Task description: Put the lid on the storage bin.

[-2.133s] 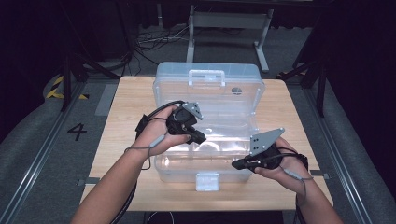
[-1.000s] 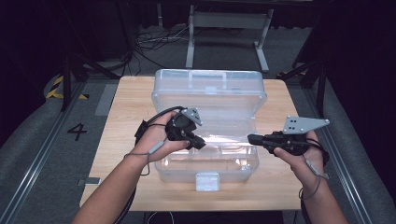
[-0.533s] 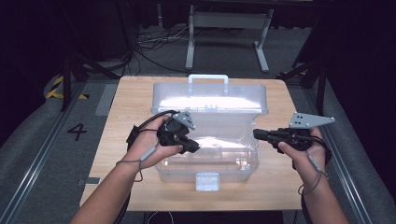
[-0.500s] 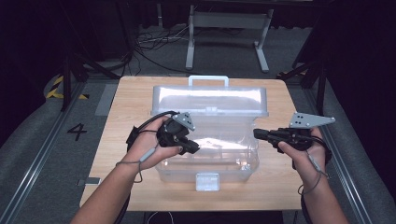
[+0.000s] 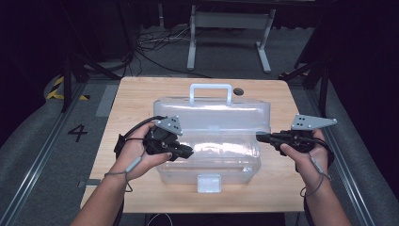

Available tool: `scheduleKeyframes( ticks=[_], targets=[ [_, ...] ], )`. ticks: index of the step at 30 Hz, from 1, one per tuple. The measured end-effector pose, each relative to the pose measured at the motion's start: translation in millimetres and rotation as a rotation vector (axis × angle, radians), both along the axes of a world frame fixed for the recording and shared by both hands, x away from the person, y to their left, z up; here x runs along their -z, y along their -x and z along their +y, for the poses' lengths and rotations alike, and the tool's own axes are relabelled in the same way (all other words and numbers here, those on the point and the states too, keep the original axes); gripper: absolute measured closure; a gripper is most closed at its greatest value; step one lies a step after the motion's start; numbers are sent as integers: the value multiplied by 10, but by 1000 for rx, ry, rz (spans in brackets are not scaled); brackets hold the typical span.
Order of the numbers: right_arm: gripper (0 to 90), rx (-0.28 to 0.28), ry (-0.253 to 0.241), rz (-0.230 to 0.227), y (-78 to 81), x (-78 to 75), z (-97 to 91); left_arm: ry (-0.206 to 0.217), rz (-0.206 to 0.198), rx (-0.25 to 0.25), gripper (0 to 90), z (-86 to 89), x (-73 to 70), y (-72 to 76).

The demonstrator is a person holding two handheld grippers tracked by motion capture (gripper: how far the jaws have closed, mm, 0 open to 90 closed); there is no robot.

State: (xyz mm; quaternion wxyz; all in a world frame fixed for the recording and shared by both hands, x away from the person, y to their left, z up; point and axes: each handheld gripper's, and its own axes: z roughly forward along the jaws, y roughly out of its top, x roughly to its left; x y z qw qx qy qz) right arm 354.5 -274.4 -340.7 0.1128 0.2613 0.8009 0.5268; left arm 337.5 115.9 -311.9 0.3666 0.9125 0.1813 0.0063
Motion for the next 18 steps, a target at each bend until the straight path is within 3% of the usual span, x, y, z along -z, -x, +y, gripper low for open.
scheduleKeyframes(
  ticks=[8,13,15,18],
  targets=[
    [900,-2,9,4,18,-8,-17,26,32,-68,796,215,10,41],
    [900,-2,12,5,19,-13,-13,53,41,-97,799,333,12,71],
    [900,-2,14,5,18,-15,-14,43,31,-123,787,409,23,88],
    [900,-4,15,8,18,-15,-15,76,32,-157,778,520,46,97]
  ],
)
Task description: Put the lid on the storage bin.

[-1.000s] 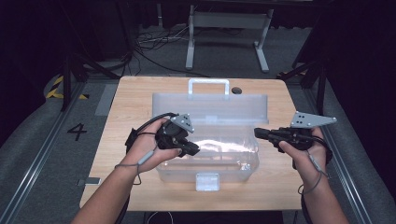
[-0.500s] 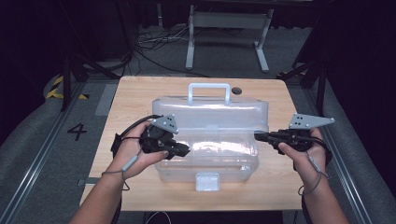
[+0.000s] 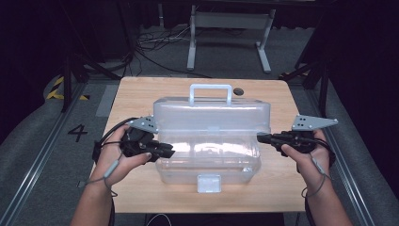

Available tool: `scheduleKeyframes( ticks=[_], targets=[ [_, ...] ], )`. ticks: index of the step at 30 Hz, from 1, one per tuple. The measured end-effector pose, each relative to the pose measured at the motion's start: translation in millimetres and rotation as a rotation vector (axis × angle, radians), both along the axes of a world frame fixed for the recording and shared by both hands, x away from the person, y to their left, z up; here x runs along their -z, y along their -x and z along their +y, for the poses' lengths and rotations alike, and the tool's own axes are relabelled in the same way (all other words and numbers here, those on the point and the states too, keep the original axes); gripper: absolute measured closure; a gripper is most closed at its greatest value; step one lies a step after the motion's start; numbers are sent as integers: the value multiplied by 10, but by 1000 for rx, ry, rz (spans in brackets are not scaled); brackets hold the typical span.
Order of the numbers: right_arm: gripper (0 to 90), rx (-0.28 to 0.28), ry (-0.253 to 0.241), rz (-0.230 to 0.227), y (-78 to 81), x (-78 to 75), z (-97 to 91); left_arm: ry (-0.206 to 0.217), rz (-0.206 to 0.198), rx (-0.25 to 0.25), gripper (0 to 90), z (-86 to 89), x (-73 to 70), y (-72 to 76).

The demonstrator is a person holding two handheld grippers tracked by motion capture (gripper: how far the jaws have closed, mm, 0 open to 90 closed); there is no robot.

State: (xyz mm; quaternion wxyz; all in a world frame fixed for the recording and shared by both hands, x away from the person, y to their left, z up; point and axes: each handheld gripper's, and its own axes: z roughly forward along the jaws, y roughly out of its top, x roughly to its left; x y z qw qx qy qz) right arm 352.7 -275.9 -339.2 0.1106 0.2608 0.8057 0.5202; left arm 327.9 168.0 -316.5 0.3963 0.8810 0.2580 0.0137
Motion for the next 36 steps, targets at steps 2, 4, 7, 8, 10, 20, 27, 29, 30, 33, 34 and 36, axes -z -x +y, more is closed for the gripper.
scheduleKeyframes(
  ticks=[2,4,7,8,10,20,27,29,30,33,34,36],
  targets=[
    [900,0,1,1,0,-1,0,1,4,-14,778,63,9,-13],
    [900,0,2,0,0,-2,0,-14,-3,-46,778,125,7,-13],
    [900,2,2,-1,4,-5,-3,-6,1,-65,775,173,21,-14],
    [900,2,3,-2,7,-6,-6,-4,-1,-73,773,201,26,-20],
    [900,3,2,-1,12,-6,-11,0,8,-93,767,253,47,-31],
    [900,4,-10,17,30,3,-34,-10,13,-192,727,428,114,-69],
    [900,14,-6,24,47,4,-35,-6,30,-282,643,562,197,-128],
    [900,13,-7,27,47,6,-38,8,35,-294,615,592,220,-147],
    [900,12,-10,29,46,9,-39,11,37,-300,601,609,231,-154],
    [900,9,-9,32,47,14,-43,24,43,-322,567,675,272,-173],
    [900,8,-5,31,49,15,-43,26,35,-326,558,701,283,-185],
    [900,8,0,31,53,16,-40,35,39,-342,550,735,304,-191]
  ],
)
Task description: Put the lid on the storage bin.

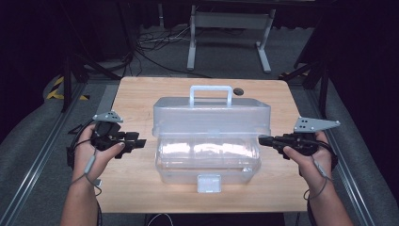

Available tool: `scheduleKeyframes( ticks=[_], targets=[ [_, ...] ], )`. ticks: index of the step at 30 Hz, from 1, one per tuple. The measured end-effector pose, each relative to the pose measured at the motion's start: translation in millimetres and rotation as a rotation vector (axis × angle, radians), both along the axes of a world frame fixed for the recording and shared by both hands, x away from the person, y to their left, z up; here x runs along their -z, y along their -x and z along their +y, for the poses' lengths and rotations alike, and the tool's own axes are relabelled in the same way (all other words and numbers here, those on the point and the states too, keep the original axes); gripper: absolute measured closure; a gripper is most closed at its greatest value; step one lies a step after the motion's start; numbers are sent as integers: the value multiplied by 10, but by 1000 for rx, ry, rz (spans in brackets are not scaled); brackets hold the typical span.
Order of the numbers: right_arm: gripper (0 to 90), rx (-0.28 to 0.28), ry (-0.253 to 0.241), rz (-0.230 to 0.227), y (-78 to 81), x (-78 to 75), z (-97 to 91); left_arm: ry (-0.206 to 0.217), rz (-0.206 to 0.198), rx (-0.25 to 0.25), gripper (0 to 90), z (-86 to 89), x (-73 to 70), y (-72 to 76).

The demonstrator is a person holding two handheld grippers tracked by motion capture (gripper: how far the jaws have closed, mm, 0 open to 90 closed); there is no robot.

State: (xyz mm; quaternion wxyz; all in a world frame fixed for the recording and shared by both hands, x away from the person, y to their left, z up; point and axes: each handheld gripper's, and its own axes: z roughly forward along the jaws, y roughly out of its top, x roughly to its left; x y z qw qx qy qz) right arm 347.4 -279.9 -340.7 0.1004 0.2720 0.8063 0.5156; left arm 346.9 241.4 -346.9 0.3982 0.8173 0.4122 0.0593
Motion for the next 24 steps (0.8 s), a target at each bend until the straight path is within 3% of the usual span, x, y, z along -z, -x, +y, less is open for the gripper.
scheduleKeyframes(
  ticks=[12,24],
  targets=[
    [900,12,48,12,28,10,2,-30,-1,-39,523,88,89,-50],
    [900,17,75,32,47,48,-29,-44,17,-12,523,14,125,-123]
  ],
)
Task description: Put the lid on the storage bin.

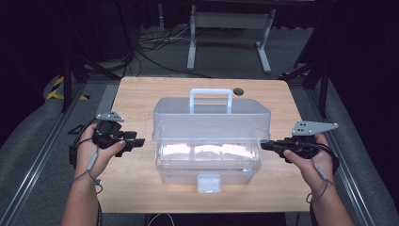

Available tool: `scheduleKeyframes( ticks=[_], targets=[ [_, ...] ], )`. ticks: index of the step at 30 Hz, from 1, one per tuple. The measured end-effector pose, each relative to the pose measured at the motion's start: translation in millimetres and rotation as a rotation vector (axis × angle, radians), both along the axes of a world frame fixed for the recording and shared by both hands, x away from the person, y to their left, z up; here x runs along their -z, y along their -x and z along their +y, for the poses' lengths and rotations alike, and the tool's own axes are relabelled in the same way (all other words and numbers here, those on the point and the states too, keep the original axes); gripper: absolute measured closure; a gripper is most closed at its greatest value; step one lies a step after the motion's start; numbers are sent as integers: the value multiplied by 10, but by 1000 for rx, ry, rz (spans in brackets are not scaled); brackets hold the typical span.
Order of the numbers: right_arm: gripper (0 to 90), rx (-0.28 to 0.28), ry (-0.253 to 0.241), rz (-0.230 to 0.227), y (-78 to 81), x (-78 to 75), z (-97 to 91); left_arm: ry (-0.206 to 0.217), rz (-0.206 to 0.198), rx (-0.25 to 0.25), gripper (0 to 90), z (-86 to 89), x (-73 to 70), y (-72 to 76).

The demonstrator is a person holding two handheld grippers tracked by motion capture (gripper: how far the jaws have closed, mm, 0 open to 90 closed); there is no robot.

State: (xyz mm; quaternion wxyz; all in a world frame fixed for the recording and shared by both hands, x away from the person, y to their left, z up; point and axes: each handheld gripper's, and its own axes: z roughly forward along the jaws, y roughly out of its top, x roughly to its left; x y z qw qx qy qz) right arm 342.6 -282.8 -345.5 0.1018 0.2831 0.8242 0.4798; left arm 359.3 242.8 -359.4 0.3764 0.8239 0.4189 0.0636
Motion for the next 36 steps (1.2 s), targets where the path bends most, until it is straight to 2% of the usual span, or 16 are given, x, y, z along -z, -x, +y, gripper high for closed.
scheduleKeyframes(
  ticks=[6,12,17,22,28,30,36],
  targets=[
    [900,2,15,14,2,10,-14,-7,9,3,523,-13,24,-16],
    [900,-19,38,16,16,-3,-32,-12,-13,-12,523,23,6,-5],
    [900,-35,68,45,18,9,-29,-12,4,-16,523,18,24,-4],
    [900,-51,91,71,16,20,-23,-21,-1,-4,523,15,36,-11],
    [900,-65,131,88,18,27,4,-33,14,-9,523,-5,67,-17],
    [900,-70,146,95,20,32,13,-38,25,5,523,-34,79,-24],
    [900,-80,162,112,20,47,18,-43,28,11,522,-63,97,-33]
  ],
)
